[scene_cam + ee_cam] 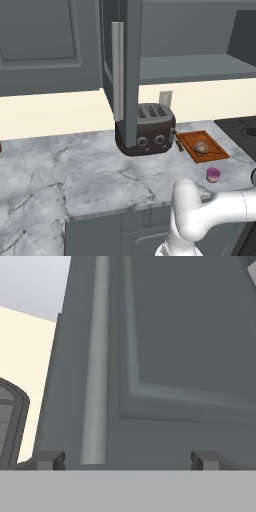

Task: Pick the bread, place it on the cutting board, pick the jam, place it on the counter, and close the cabinet.

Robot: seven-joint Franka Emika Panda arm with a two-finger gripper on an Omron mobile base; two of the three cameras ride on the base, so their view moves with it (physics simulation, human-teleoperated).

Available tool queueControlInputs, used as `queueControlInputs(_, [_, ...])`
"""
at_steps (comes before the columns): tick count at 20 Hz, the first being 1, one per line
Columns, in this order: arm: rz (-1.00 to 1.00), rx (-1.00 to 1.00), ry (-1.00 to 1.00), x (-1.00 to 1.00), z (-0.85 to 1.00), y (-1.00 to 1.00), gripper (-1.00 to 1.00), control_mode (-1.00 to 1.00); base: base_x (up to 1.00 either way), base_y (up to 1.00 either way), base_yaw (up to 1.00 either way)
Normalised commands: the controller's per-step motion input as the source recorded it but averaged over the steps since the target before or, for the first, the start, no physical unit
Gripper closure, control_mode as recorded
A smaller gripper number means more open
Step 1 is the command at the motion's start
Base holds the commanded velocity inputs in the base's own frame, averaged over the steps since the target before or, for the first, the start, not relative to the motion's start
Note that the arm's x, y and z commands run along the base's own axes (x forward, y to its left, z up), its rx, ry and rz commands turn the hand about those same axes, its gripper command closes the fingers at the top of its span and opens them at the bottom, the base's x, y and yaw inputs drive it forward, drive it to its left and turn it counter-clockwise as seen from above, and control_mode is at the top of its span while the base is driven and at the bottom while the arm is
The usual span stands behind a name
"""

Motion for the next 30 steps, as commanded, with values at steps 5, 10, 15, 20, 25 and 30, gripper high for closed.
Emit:
queueControlInputs(5, [0.08,0.00,0.00,0.08,0.00,0.00,-1.00,-1.00,0.00,0.00,0.00])
queueControlInputs(10, [0.07,0.00,-0.01,0.06,0.05,0.00,-1.00,-1.00,0.00,0.00,0.00])
queueControlInputs(15, [0.07,0.00,-0.01,0.16,0.04,0.00,-1.00,-1.00,0.00,0.00,0.00])
queueControlInputs(20, [0.06,0.00,0.00,0.17,0.02,0.00,-1.00,-1.00,0.00,0.00,0.00])
queueControlInputs(25, [0.04,0.00,0.00,0.23,0.02,0.00,-1.00,-1.00,0.00,0.00,0.00])
queueControlInputs(30, [0.01,0.00,0.00,0.25,0.04,0.04,-1.00,-1.00,0.00,0.00,0.00])
